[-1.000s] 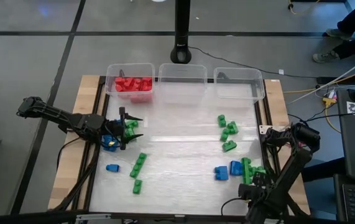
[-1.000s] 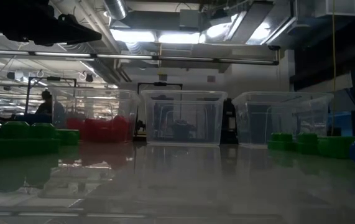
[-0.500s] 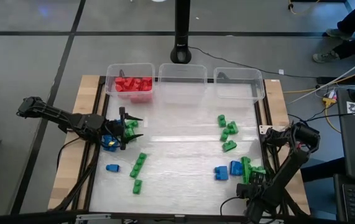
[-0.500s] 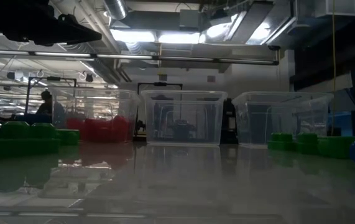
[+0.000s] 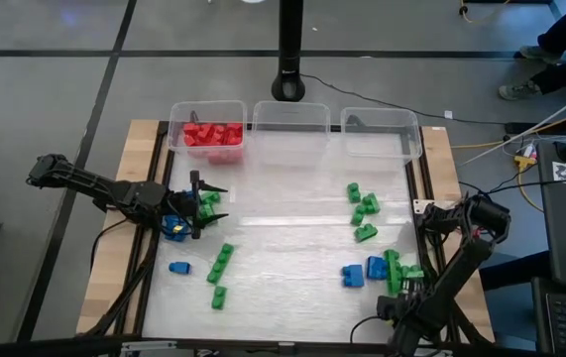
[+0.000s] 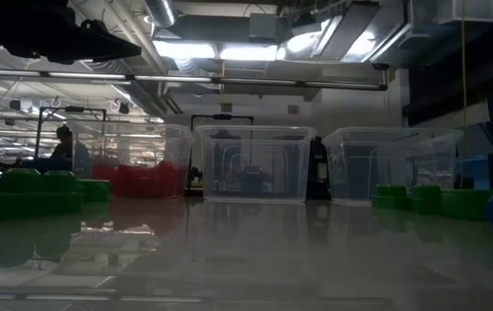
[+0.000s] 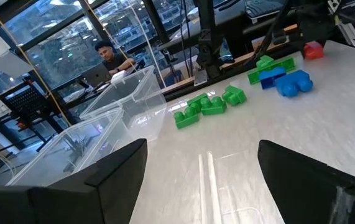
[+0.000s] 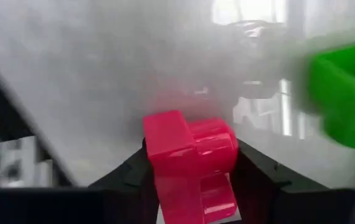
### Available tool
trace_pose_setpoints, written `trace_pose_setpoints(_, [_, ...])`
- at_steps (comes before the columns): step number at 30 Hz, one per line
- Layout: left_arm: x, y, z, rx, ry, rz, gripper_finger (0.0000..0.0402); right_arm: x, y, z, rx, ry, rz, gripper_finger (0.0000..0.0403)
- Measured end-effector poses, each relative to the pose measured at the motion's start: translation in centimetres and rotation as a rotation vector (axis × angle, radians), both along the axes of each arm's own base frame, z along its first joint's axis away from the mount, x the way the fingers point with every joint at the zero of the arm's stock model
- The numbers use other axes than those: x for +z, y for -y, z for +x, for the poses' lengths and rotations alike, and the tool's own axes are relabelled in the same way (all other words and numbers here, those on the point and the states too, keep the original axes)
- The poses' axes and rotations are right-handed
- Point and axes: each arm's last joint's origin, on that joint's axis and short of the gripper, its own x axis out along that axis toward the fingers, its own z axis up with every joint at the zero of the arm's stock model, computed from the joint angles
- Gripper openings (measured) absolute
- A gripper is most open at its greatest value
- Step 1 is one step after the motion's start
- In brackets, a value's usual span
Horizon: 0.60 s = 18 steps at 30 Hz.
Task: Sort blocks
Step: Put the red game piece into the left transparent bin
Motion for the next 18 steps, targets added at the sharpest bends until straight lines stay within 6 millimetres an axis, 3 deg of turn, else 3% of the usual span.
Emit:
trace_pose_setpoints(4, [0.0, 0.0, 0.0, 0.000, 0.003, -0.001, 0.0296, 0.9, -0.4, 1.1, -0.019, 0.022, 0.032, 0.0136])
trace_pose_setpoints(11, [0.2, 0.0, 0.0, 0.001, 0.025, -0.011, 0.0296, 4.0, -0.7, 5.3, -0.056, 0.157, 0.108, 0.0108])
trace_pose_setpoints(18, [0.2, 0.0, 0.0, 0.000, 0.025, -0.010, 0.0296, 6.8, 2.0, 11.1, 0.056, 0.414, 0.046, 0.0031])
